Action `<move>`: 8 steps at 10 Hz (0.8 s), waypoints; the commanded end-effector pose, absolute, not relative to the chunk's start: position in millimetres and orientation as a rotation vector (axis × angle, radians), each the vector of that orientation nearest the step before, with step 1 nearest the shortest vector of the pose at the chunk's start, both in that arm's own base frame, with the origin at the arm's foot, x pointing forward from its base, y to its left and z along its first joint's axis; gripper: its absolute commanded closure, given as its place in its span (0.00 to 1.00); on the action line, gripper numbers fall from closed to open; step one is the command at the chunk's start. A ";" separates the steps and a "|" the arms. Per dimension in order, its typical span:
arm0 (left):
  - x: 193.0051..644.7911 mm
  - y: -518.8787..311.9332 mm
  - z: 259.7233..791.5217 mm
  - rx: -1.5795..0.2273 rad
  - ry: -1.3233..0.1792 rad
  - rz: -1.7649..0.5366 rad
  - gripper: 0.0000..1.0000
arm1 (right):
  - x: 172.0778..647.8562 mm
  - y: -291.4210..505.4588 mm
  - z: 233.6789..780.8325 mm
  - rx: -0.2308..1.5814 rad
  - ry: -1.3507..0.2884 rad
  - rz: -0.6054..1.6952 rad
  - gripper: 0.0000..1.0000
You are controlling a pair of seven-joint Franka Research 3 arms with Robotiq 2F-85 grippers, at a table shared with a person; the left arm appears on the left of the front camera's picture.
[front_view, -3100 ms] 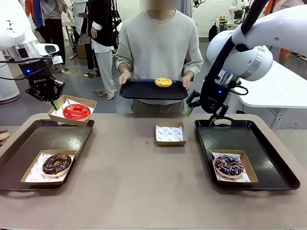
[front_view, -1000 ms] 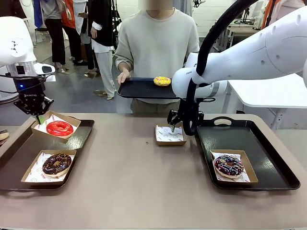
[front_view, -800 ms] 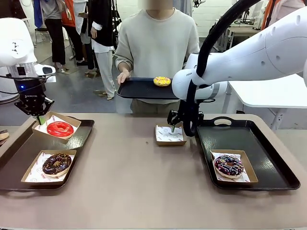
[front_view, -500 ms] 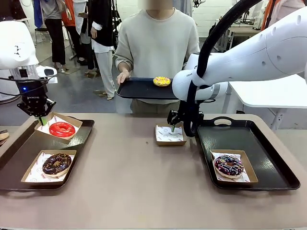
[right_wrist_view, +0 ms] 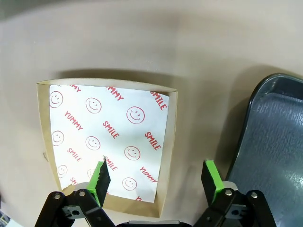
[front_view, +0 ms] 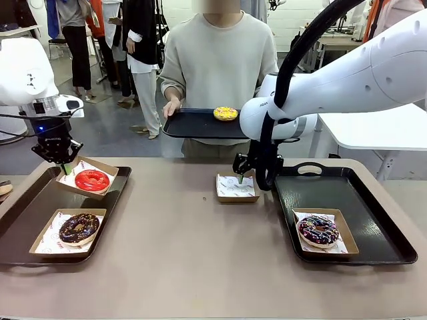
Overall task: Individually package the donuts and arrange them on the tray.
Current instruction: Place the picked Paper togo box on the Handle tray while simultaneously picking up another Paper togo box from the table with the other hand.
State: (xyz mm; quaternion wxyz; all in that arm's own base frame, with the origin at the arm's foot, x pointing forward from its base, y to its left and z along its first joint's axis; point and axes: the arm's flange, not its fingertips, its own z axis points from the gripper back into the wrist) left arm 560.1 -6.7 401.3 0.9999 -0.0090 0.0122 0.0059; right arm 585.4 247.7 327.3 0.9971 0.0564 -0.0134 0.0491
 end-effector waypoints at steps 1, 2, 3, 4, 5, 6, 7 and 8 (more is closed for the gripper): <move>563.8 -13.1 393.5 -0.017 -0.004 0.061 0.99 | 577.8 242.3 326.0 0.104 -0.056 0.111 0.00; 565.8 -15.4 388.3 -0.021 -0.013 0.082 0.99 | 577.4 241.2 326.1 0.105 -0.056 0.112 0.00; 567.0 -17.2 384.8 -0.025 -0.020 0.099 0.99 | 577.2 240.6 326.4 0.108 -0.057 0.113 0.00; 568.1 -19.0 381.3 -0.023 -0.017 0.102 0.99 | 577.1 239.7 326.5 0.109 -0.056 0.114 0.00; 569.2 -21.0 377.3 -0.011 -0.012 0.103 0.99 | 576.8 239.2 326.9 0.111 -0.057 0.117 0.00; 570.6 -23.0 372.5 -0.007 -0.003 0.101 0.99 | 576.9 238.7 326.8 0.115 -0.057 0.119 0.00; 571.1 -24.3 369.8 -0.009 0.002 0.098 0.99 | 576.8 238.1 326.6 0.119 -0.056 0.121 0.00; 571.5 -24.6 368.6 -0.011 0.005 0.094 0.99 | 576.8 237.5 326.6 0.124 -0.055 0.121 0.00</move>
